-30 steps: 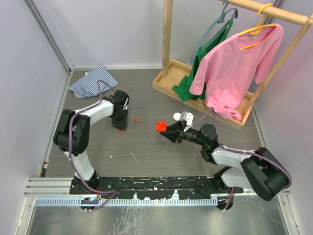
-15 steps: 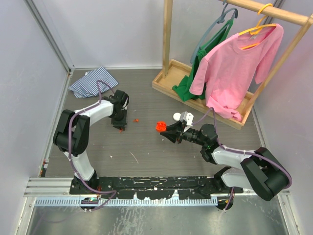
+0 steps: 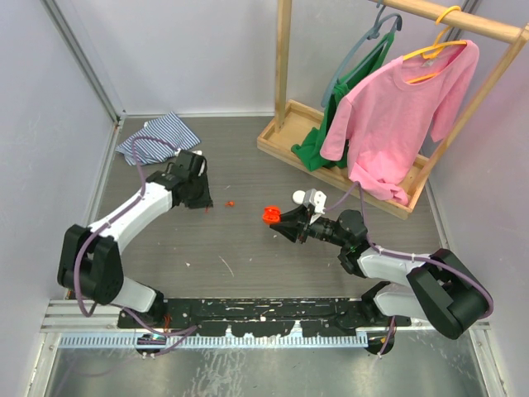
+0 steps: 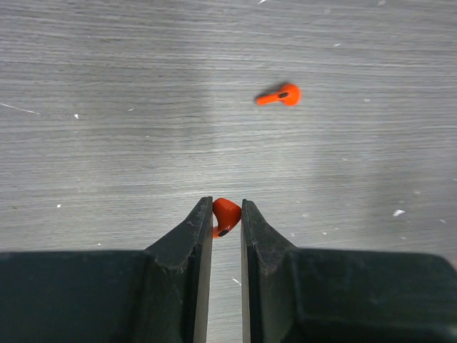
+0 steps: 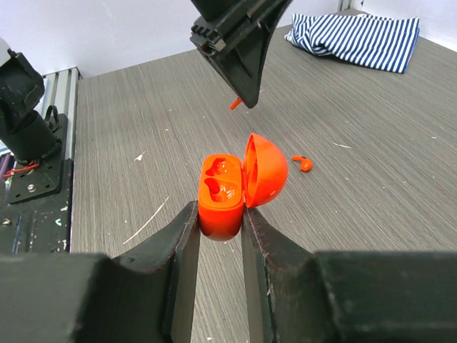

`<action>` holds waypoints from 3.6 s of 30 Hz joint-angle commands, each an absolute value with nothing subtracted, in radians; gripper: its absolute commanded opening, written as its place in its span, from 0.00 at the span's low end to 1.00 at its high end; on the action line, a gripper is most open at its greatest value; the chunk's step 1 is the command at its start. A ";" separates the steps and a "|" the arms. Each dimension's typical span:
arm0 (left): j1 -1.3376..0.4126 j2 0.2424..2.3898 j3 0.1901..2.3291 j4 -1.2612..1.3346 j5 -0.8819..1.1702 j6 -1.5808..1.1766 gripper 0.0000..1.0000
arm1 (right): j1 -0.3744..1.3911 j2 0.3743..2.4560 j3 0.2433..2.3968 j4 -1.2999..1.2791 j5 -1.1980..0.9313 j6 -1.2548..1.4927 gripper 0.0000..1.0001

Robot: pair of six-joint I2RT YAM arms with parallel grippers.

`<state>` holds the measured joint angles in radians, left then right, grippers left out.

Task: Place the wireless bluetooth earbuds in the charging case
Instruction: Pick up the earbud from the center of the board, then place the earbud in the charging case.

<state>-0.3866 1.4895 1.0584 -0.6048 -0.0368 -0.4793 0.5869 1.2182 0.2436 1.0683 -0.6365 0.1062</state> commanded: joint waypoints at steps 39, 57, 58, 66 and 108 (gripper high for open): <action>-0.870 1.139 0.938 -0.053 -0.191 -0.865 0.02 | 0.749 1.168 0.120 1.343 -0.181 -0.154 0.02; -0.949 1.189 0.855 0.159 -0.232 -0.963 0.01 | 0.770 1.159 0.104 1.371 -0.138 -0.182 0.01; -0.954 1.194 0.853 0.166 -0.235 -0.965 0.01 | 0.771 1.157 0.104 1.372 -0.137 -0.182 0.01; -0.972 1.222 0.836 0.199 -0.264 -0.986 0.01 | 0.774 1.152 0.093 1.395 -0.117 -0.181 0.01; -1.008 1.242 0.798 0.268 -0.345 -1.006 0.02 | 0.775 1.138 0.088 1.393 -0.109 -0.184 0.01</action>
